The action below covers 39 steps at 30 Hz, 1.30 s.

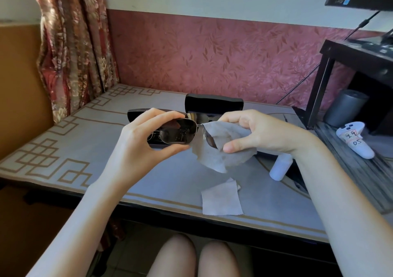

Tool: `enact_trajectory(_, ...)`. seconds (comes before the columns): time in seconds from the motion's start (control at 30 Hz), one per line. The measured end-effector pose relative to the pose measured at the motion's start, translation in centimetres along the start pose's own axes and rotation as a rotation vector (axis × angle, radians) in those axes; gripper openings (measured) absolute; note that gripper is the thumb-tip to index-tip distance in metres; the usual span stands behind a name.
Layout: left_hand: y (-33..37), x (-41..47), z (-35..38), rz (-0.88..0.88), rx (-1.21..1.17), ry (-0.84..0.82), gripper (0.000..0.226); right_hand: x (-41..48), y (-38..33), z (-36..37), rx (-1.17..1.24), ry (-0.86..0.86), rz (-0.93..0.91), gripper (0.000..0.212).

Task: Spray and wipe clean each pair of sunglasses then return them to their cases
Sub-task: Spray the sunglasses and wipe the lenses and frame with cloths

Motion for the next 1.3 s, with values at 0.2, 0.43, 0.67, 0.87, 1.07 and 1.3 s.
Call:
enact_trajectory(0.2, 0.4, 0.1, 0.3, 0.013, 0.016, -0.009, 0.049, 0.5, -0.5, 0.4, -0.082, 0.101, 0.013, 0.025)
enact_trajectory(0.43, 0.6, 0.1, 0.2, 0.014, 0.007, -0.008, 0.048, 0.7, -1.5, 0.6, -0.034, 0.21, -0.095, 0.04)
enact_trajectory(0.67, 0.5, 0.4, -0.1, 0.001, -0.002, 0.004, 0.048, 0.5, -1.4, 0.3, 0.065, 0.14, -0.114, 0.033)
enact_trajectory(0.87, 0.3, 0.4, -0.4, -0.016, -0.013, 0.013, 0.048, -0.6, -0.9, -0.5, 0.087, 0.06, -0.161, 0.029)
enact_trajectory(1.07, 0.3, 0.3, -0.3, -0.01, -0.011, 0.008, 0.05, -1.0, -0.4, -0.1, 0.116, -0.033, -0.077, 0.042)
enact_trajectory(1.3, 1.0, 0.3, 0.7, 0.03, 0.029, -0.032, 0.05, 0.2, -0.4, 0.6, -0.11, 0.115, 0.009, 0.021)
Point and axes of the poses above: each hand's wrist, its own x-axis towards the middle knuckle, its own z-axis out of the palm, y = z × x, the point moved 7 cm from there along x, towards the middle knuckle, and after that the axes turned 5 degrees about z, right-handed, at the moved point
